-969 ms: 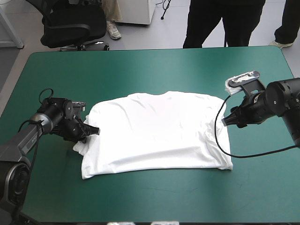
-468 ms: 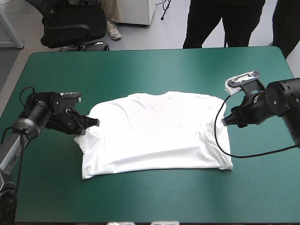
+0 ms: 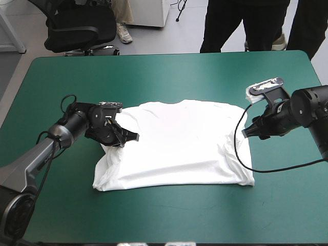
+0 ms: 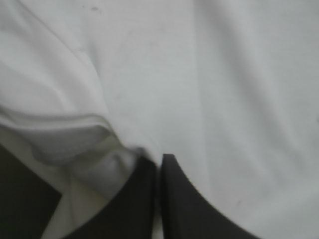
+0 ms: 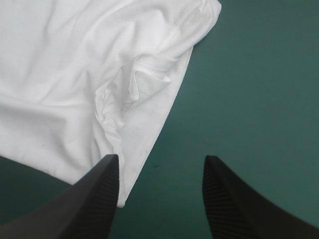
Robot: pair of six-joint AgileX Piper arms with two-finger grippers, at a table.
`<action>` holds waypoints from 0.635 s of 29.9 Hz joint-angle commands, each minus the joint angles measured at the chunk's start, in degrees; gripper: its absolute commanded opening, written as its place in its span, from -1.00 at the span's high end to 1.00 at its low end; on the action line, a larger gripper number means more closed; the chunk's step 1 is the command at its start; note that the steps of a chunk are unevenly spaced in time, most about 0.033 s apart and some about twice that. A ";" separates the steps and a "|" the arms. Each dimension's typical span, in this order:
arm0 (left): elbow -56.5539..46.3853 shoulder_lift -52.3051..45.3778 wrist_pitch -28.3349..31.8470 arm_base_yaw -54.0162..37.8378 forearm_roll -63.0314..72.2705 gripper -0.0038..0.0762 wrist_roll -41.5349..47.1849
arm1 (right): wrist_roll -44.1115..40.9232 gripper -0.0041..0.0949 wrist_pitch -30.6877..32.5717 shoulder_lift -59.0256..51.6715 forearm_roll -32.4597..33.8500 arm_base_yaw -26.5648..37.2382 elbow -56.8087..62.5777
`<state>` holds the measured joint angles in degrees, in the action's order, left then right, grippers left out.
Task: Fold the cloth
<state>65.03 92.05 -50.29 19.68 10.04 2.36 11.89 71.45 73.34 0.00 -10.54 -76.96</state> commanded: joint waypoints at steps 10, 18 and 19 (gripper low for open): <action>2.27 2.43 -0.59 0.99 -0.83 0.65 -1.16 | 0.39 -0.06 -0.01 -1.72 0.48 -0.05 -1.37; 8.99 -2.70 -9.76 0.99 -1.92 -0.33 -1.89 | 0.39 -0.06 -0.38 -1.72 0.48 -0.05 -1.37; 9.71 -3.84 -10.63 0.99 -2.64 -0.35 -1.89 | 0.39 -0.06 -0.38 -1.72 0.48 -0.05 -1.37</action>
<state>71.25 93.07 -58.42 20.42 8.04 0.65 11.89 71.45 73.34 0.00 -10.54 -76.96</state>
